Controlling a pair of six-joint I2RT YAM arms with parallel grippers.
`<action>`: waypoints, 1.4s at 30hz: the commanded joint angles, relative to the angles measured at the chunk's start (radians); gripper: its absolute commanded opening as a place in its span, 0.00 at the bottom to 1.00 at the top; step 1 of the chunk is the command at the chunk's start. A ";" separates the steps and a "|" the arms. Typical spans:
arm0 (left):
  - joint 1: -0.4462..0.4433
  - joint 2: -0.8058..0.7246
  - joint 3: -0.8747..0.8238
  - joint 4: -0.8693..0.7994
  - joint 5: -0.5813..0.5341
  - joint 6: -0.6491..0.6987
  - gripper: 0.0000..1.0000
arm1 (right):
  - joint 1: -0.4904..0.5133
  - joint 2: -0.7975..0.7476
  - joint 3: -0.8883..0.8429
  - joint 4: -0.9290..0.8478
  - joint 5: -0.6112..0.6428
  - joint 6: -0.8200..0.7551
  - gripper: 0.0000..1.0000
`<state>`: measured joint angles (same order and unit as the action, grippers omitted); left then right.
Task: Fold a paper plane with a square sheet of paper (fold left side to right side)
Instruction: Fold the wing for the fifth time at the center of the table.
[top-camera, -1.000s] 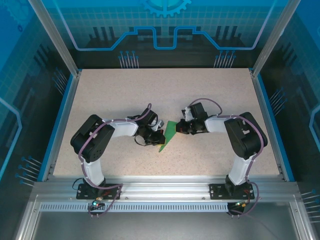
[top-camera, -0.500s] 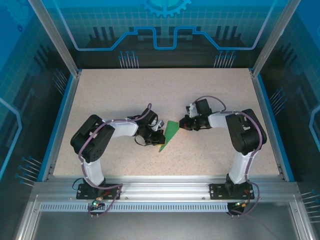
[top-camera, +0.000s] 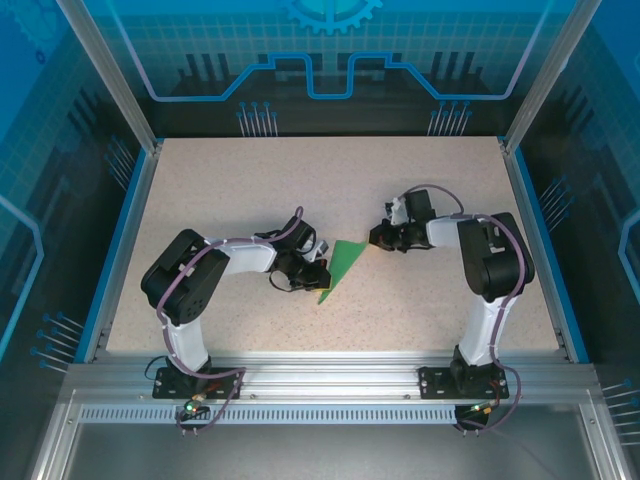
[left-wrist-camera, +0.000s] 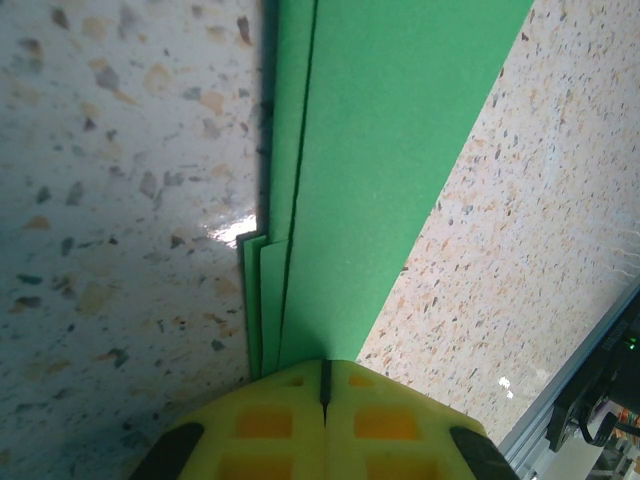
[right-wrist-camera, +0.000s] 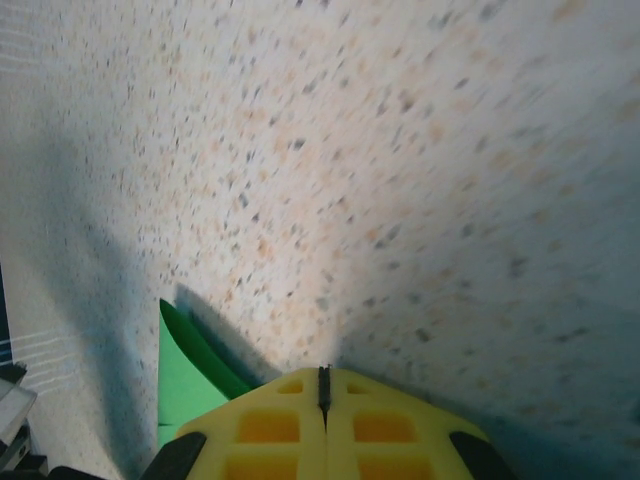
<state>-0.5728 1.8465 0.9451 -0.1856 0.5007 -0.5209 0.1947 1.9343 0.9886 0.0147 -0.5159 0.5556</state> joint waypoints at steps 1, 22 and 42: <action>-0.008 0.021 -0.034 -0.110 -0.077 0.009 0.00 | -0.033 0.000 0.023 -0.026 0.064 -0.024 0.00; -0.010 0.000 -0.027 -0.104 -0.069 0.001 0.00 | 0.275 -0.241 -0.221 0.148 0.097 0.184 0.00; -0.009 -0.153 -0.001 -0.140 -0.008 -0.008 0.05 | 0.336 -0.101 -0.177 0.000 0.192 0.182 0.00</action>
<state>-0.5755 1.7538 0.9440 -0.2657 0.4782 -0.5243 0.5232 1.7939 0.8089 0.0925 -0.3824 0.7444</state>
